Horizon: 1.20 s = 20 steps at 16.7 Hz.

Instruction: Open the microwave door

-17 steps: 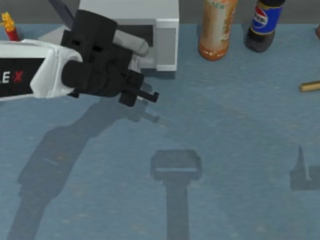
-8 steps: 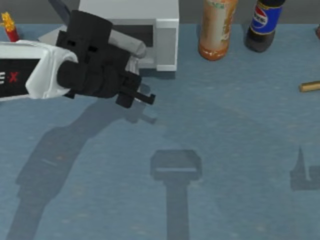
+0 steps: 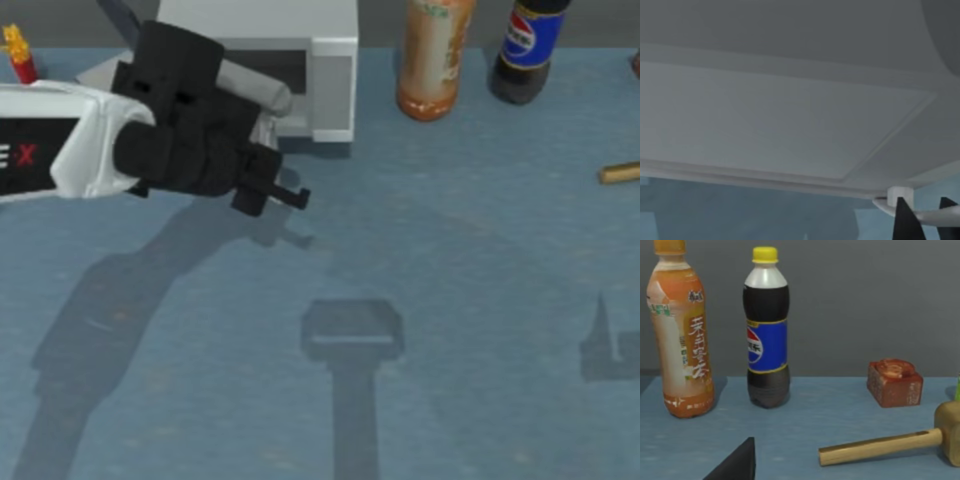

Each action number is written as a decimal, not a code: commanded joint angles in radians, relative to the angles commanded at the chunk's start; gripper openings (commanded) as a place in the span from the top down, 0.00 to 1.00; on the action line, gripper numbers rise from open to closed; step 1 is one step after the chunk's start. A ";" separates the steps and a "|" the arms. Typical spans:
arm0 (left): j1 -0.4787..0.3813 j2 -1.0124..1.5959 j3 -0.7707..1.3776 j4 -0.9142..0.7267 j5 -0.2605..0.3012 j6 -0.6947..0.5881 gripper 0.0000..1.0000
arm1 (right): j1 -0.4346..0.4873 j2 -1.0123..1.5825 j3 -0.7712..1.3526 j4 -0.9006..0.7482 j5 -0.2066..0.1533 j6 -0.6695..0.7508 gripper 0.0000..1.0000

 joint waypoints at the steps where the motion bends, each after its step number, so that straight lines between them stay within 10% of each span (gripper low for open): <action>1: 0.000 0.000 0.000 0.000 0.000 0.000 1.00 | 0.000 0.000 0.000 0.000 0.000 0.000 0.00; 20: 0.027 -0.021 -0.024 -0.006 0.055 0.066 1.00 | 0.000 0.000 0.000 0.000 0.000 0.000 0.00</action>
